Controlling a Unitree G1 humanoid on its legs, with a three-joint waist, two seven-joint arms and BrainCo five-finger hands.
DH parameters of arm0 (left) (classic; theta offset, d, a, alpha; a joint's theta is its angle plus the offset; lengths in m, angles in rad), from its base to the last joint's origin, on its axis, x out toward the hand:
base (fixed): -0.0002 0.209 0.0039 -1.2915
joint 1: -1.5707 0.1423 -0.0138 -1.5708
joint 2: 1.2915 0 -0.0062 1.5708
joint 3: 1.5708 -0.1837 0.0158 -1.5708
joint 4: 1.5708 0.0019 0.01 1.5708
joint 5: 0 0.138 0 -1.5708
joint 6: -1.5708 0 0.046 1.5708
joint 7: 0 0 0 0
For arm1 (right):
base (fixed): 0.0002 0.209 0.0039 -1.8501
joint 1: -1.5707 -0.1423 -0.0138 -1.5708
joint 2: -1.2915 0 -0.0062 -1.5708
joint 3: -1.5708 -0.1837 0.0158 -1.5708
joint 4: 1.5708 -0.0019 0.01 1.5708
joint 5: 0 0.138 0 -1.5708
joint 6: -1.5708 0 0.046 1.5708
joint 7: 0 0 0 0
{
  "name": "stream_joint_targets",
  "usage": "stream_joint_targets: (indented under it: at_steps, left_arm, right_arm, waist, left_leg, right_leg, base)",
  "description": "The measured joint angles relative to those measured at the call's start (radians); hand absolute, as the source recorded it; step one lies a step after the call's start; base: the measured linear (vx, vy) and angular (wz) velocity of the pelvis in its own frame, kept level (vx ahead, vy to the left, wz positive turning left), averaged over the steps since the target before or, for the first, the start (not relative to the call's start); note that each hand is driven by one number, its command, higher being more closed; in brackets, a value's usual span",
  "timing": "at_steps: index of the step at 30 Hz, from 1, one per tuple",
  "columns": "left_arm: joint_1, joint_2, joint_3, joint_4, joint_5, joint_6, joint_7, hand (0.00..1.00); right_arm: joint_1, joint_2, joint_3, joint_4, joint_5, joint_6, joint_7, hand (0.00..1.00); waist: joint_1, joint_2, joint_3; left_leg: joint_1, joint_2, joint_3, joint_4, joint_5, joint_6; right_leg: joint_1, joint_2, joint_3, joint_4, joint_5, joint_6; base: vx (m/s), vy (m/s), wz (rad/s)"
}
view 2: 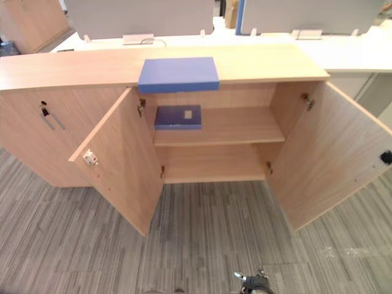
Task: Walk over to the cabinet, pick up the folder, carry it to the office cabinet, place the folder inside the office cabinet, then close the office cabinet door
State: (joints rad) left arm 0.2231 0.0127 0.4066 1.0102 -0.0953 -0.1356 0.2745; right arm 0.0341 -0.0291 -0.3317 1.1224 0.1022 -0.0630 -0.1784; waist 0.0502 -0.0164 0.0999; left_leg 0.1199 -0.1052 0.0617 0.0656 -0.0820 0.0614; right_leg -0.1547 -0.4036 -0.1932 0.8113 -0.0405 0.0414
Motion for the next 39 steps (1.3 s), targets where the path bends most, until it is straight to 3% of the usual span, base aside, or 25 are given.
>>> stream_joint_targets:
  at_steps: [1,2,3,5,6,8,9,11,16,20,22,24,25,28,31,33,34,36,39]
  left_arm:
    - [0.001,-0.004,0.015,0.002,0.002,0.002,0.000,0.00]
    - [0.004,-0.011,0.027,0.000,0.006,0.002,-0.001,0.00]
    - [0.004,-0.011,0.027,0.001,0.007,0.002,-0.001,0.00]
    - [-0.004,-0.018,0.027,0.002,0.007,0.004,-0.001,0.00]
    - [-0.005,-0.022,0.028,0.001,0.007,0.005,-0.001,0.00]
    - [-0.005,-0.016,0.036,0.000,0.007,0.004,-0.001,0.00]
    - [-0.007,-0.010,0.049,0.001,0.009,0.002,-0.001,0.00]
    - [-0.006,-0.042,0.053,-0.002,0.011,0.007,-0.001,0.00]
    - [-0.007,-0.052,0.071,-0.016,0.015,0.009,0.000,0.00]
    - [-0.007,-0.049,0.069,-0.016,0.011,0.010,0.000,0.00]
    - [-0.006,-0.042,0.066,-0.017,0.010,0.011,0.000,0.00]
    - [-0.005,-0.038,0.067,-0.021,0.007,0.012,0.000,0.00]
    - [-0.004,-0.036,0.068,-0.021,0.007,0.012,0.000,0.00]
    - [-0.005,-0.033,0.067,-0.023,0.006,0.012,0.000,0.00]
    - [-0.004,-0.026,0.059,-0.022,0.006,0.013,0.000,0.00]
    - [0.002,-0.025,0.046,-0.022,0.007,0.012,-0.001,0.00]
    - [0.003,-0.029,0.031,-0.018,0.007,0.012,-0.005,0.00]
    - [-0.024,0.009,0.009,-0.024,0.008,0.007,-0.015,0.00]
    - [-0.022,0.012,0.009,-0.014,0.008,0.010,-0.023,0.00]
  right_arm:
    - [0.002,-0.003,0.001,-0.008,-0.002,0.000,0.000,0.00]
    - [-0.002,0.001,0.001,-0.013,-0.002,-0.002,0.000,0.00]
    - [-0.003,0.005,0.001,-0.012,-0.002,-0.002,0.000,0.00]
    - [-0.018,0.002,-0.001,-0.011,-0.004,-0.001,0.000,0.00]
    - [-0.019,0.003,0.000,-0.014,-0.004,-0.002,0.000,0.00]
    - [-0.018,0.014,0.000,-0.019,-0.001,-0.002,-0.001,0.00]
    - [-0.011,0.025,-0.001,-0.020,0.006,-0.002,-0.002,0.00]
    - [-0.011,0.004,0.002,-0.027,0.010,-0.002,-0.002,0.00]
    - [-0.001,0.007,-0.003,-0.027,-0.002,-0.001,-0.003,0.00]
    - [0.000,0.015,-0.038,-0.006,0.000,0.000,-0.003,0.00]
    - [-0.002,0.014,-0.038,0.011,0.004,0.000,-0.004,0.00]
    - [0.001,0.015,-0.037,0.016,0.016,0.000,-0.004,0.00]
    - [0.004,0.017,-0.033,0.020,0.020,0.000,-0.004,0.00]
    - [-0.007,0.024,-0.033,0.031,0.034,0.000,-0.009,0.00]
    - [-0.012,0.024,-0.038,0.052,0.035,0.001,-0.011,0.00]
    - [-0.008,0.019,-0.038,0.050,0.034,0.000,-0.011,0.00]
    - [-0.010,0.007,-0.036,0.048,0.034,0.000,-0.010,0.00]
    - [-0.016,0.023,-0.029,0.049,0.034,0.001,-0.008,0.00]
    - [-0.022,0.021,-0.028,0.049,0.032,0.000,-0.007,0.00]
  waist:
    - [-0.004,0.000,0.001]
    - [-0.007,0.004,0.002]
    - [-0.007,0.005,0.002]
    - [-0.008,0.019,0.023]
    - [-0.010,0.027,0.031]
    - [-0.008,0.010,0.041]
    - [-0.009,-0.016,0.046]
    - [-0.009,0.026,0.037]
    - [-0.009,0.028,0.035]
    - [-0.008,0.031,0.022]
    - [-0.008,0.021,0.018]
    - [-0.006,0.016,0.021]
    - [-0.003,0.011,0.024]
    - [0.013,0.007,0.028]
    - [0.027,-0.004,0.038]
    - [0.027,0.006,0.042]
    - [0.028,0.032,0.041]
    - [0.023,-0.028,0.051]
    - [0.020,-0.028,0.053]
  left_leg:
    - [0.023,-0.005,-0.005,-0.007,-0.003,0.004]
    - [0.042,0.005,-0.014,-0.018,-0.001,0.007]
    - [0.045,0.014,-0.019,-0.020,-0.001,0.008]
    - [0.058,0.058,-0.031,-0.021,-0.003,0.004]
    - [0.066,0.088,-0.040,-0.021,-0.009,-0.008]
    - [0.083,0.097,-0.047,-0.021,-0.027,-0.037]
    - [0.102,0.084,-0.057,-0.018,-0.049,-0.058]
    - [0.094,0.128,-0.062,-0.002,-0.076,-0.088]
    - [0.088,0.223,-0.078,-0.011,-0.091,-0.116]
    - [0.066,0.253,-0.065,0.050,-0.093,-0.125]
    - [0.012,0.254,-0.040,0.200,-0.112,-0.159]
    - [-0.094,0.275,-0.002,0.496,-0.122,-0.188]
    - [-0.158,0.304,0.019,0.686,-0.084,-0.185]
    - [-0.294,0.345,0.102,0.910,-0.137,-0.140]
    - [-0.367,0.321,0.136,0.819,-0.156,-0.122]
    - [-0.365,0.293,0.142,0.571,-0.054,-0.116]
    - [-0.346,0.287,0.132,0.471,-0.028,-0.102]
    - [-0.303,0.200,0.129,0.339,-0.017,-0.081]
    - [-0.249,0.140,0.133,0.281,-0.005,-0.066]
  right_leg:
    - [-0.012,-0.019,-0.017,0.053,-0.009,-0.006]
    - [-0.027,-0.013,-0.074,0.060,-0.081,0.003]
    - [-0.032,0.000,-0.102,0.044,-0.113,0.006]
    - [-0.032,0.078,-0.170,-0.061,-0.174,0.008]
    - [-0.033,0.129,-0.199,-0.157,-0.174,0.010]
    - [-0.021,0.159,-0.211,-0.317,-0.146,0.007]
    - [-0.007,0.154,-0.203,-0.377,-0.051,-0.033]
    - [0.009,0.195,-0.240,-0.388,-0.087,-0.031]
    - [0.045,0.284,-0.307,-0.438,-0.135,-0.055]
    - [0.094,0.329,-0.331,-0.516,-0.136,-0.056]
    - [0.137,0.338,-0.329,-0.562,-0.135,-0.057]
    - [0.196,0.351,-0.317,-0.598,-0.124,-0.073]
    - [0.241,0.359,-0.306,-0.620,-0.122,-0.075]
    - [0.305,0.360,-0.249,-0.651,-0.118,-0.072]
    - [0.341,0.318,-0.206,-0.644,-0.107,-0.053]
    - [0.359,0.296,-0.174,-0.636,-0.120,-0.010]
    - [0.358,0.301,-0.150,-0.630,-0.146,0.030]
    - [0.346,0.254,-0.115,-0.667,-0.146,0.030]
    - [0.385,0.231,-0.098,-0.715,-0.127,0.029]
  base:
    - [0.17,0.017,0.31]
    - [0.18,-0.061,0.15]
    - [0.17,-0.112,0.17]
    - [0.14,-0.150,0.13]
    - [0.13,-0.208,0.16]
    - [0.12,-0.307,0.19]
    - [0.09,-0.306,0.18]
    - [0.08,-0.266,0.14]
    - [0.09,-0.224,0.20]
    - [0.20,-0.101,0.22]
    - [0.27,-0.022,-0.02]
    - [0.20,0.008,-0.17]
    - [0.22,0.019,-0.27]
    - [0.26,0.066,-0.55]
    - [0.22,0.198,-0.56]
    - [0.24,0.298,-0.45]
    - [0.20,0.230,-0.07]
    - [0.21,0.250,0.20]
    - [0.08,0.125,0.17]
